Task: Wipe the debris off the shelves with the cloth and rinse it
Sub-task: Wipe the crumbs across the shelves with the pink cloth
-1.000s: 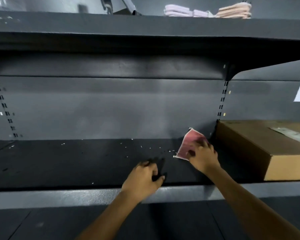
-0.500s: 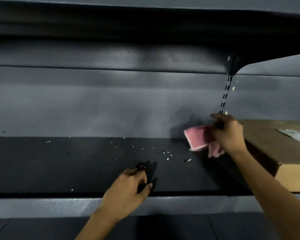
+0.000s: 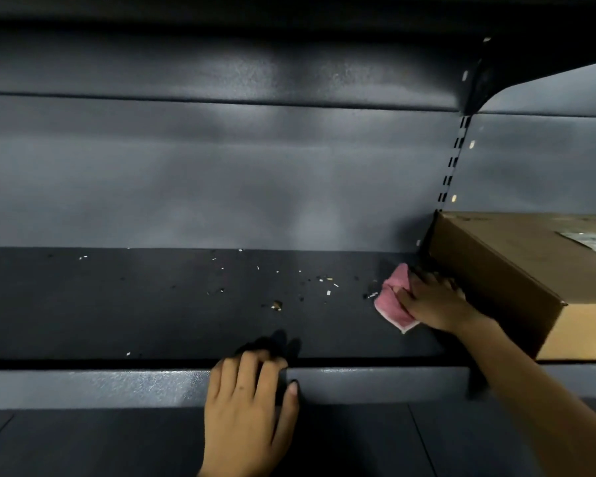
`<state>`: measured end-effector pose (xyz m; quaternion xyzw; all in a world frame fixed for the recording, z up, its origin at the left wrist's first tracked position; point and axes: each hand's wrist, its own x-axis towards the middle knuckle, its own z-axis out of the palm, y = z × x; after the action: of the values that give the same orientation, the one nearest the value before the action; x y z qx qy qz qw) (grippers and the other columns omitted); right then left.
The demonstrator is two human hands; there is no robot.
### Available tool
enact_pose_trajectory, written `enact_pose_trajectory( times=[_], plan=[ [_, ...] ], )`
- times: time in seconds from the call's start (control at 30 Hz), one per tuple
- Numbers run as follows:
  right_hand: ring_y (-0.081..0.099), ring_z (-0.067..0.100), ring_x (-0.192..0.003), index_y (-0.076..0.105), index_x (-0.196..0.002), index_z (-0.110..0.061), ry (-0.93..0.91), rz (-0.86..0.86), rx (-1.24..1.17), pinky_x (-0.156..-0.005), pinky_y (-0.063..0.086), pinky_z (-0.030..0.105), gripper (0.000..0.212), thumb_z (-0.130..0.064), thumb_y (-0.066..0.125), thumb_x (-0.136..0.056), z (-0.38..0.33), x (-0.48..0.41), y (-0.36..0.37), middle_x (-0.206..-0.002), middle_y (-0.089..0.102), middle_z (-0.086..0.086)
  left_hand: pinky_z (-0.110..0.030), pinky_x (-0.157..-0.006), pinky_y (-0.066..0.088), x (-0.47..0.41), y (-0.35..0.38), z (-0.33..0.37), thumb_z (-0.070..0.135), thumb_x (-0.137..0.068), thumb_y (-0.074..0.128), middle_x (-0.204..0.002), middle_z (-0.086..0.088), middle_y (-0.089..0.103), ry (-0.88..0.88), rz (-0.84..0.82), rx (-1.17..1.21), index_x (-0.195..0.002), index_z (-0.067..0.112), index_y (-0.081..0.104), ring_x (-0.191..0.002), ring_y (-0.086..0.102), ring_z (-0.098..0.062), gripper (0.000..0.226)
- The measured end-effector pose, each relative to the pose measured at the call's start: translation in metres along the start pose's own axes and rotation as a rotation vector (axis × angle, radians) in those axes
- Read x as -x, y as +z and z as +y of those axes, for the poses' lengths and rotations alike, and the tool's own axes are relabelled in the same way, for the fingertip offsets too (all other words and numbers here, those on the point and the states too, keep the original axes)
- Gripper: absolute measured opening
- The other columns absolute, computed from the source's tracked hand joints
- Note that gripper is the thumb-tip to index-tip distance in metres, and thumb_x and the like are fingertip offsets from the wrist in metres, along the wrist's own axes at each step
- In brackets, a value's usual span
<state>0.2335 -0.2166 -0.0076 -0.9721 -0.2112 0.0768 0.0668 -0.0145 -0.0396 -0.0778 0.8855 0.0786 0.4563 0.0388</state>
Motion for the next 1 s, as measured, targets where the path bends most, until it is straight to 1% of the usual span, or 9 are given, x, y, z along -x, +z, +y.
enact_pose_trajectory(
  times=[0.1,0.2,0.37,0.47,0.53,0.63,0.8,0.87,1.0],
  plan=[
    [0.024,0.035,-0.138,0.022,-0.143,-0.018,-0.115,0.007,0.015,-0.114,0.023,0.045,0.059,-0.042,0.040,-0.092,0.002,0.000,-0.002,-0.151,0.028,0.012,-0.031,-0.077,0.033,0.000,-0.003,-0.001,0.033,-0.083,0.046,-0.098,0.001,0.049,-0.015,0.005,0.083,-0.097,0.022,0.054,-0.078,0.044,-0.021,0.019],
    [0.044,0.039,-0.119,0.041,-0.133,-0.022,-0.168,0.188,-0.103,-0.099,0.039,0.040,0.053,-0.017,0.057,-0.083,0.005,0.012,-0.015,-0.134,0.045,0.017,-0.027,-0.075,0.035,0.000,-0.005,0.001,0.026,-0.086,0.047,-0.100,0.005,0.052,-0.098,0.044,0.178,-0.094,0.020,0.067,-0.080,0.046,-0.017,0.023],
    [0.056,0.049,-0.093,0.045,-0.119,-0.011,-0.007,0.497,0.010,-0.069,0.046,0.044,0.043,-0.012,0.061,-0.079,0.001,0.035,-0.025,-0.118,0.042,0.021,-0.029,-0.070,0.036,-0.001,-0.002,0.007,0.024,-0.083,0.048,-0.097,0.005,0.051,-0.149,0.096,0.141,-0.084,0.014,0.073,-0.077,0.045,-0.018,0.027],
    [0.054,0.041,-0.109,0.046,-0.127,-0.018,0.013,0.326,0.147,-0.091,0.048,0.047,0.044,-0.026,0.054,-0.084,-0.003,0.032,0.000,-0.128,0.045,0.016,-0.029,-0.071,0.035,0.001,0.001,0.004,0.023,-0.083,0.048,-0.097,0.004,0.050,-0.114,0.112,0.131,-0.093,0.021,0.065,-0.076,0.045,-0.019,0.020],
    [0.041,0.042,-0.124,0.030,-0.138,-0.019,-0.022,0.212,0.177,-0.104,0.036,0.052,0.051,-0.028,0.043,-0.090,-0.014,0.031,0.017,-0.146,0.029,0.016,-0.028,-0.074,0.034,0.002,-0.001,0.003,0.022,-0.083,0.048,-0.098,0.004,0.050,-0.099,0.098,0.147,-0.098,0.022,0.061,-0.079,0.045,-0.020,0.020],
    [0.029,0.044,-0.132,0.024,-0.141,-0.021,-0.166,0.175,0.102,-0.106,0.032,0.056,0.054,-0.020,0.043,-0.090,-0.047,0.031,0.033,-0.154,0.013,0.009,-0.026,-0.077,0.033,0.001,-0.003,0.005,0.021,-0.082,0.048,-0.098,0.004,0.051,-0.120,0.067,0.165,-0.100,0.023,0.059,-0.081,0.045,-0.018,0.021],
    [0.050,0.013,-0.125,0.054,-0.127,-0.025,-0.580,0.319,-0.299,-0.106,0.041,0.028,0.056,0.002,0.055,-0.078,-0.111,0.049,0.029,-0.135,0.054,-0.007,-0.025,-0.073,0.032,0.000,-0.006,0.006,0.021,-0.083,0.048,-0.099,0.003,0.052,-0.146,0.003,0.199,-0.099,0.020,0.062,-0.079,0.044,-0.018,0.022],
    [0.061,0.010,-0.103,0.060,-0.120,-0.022,-0.498,0.356,-0.520,-0.092,0.044,0.009,0.051,0.002,0.061,-0.075,-0.108,0.061,0.004,-0.118,0.063,-0.004,-0.024,-0.074,0.033,0.000,-0.011,0.003,0.022,-0.083,0.049,-0.100,0.003,0.051,-0.145,-0.051,0.227,-0.100,0.018,0.065,-0.081,0.044,-0.016,0.024],
    [0.065,0.025,-0.082,0.060,-0.105,-0.020,-0.248,0.523,-0.520,-0.066,0.050,0.015,0.036,-0.012,0.071,-0.072,-0.036,0.049,-0.036,-0.094,0.066,0.008,-0.022,-0.075,0.034,-0.001,-0.014,-0.002,0.023,-0.080,0.051,-0.102,0.004,0.050,-0.124,-0.086,0.225,-0.103,0.021,0.064,-0.085,0.043,-0.014,0.026]
  ],
)
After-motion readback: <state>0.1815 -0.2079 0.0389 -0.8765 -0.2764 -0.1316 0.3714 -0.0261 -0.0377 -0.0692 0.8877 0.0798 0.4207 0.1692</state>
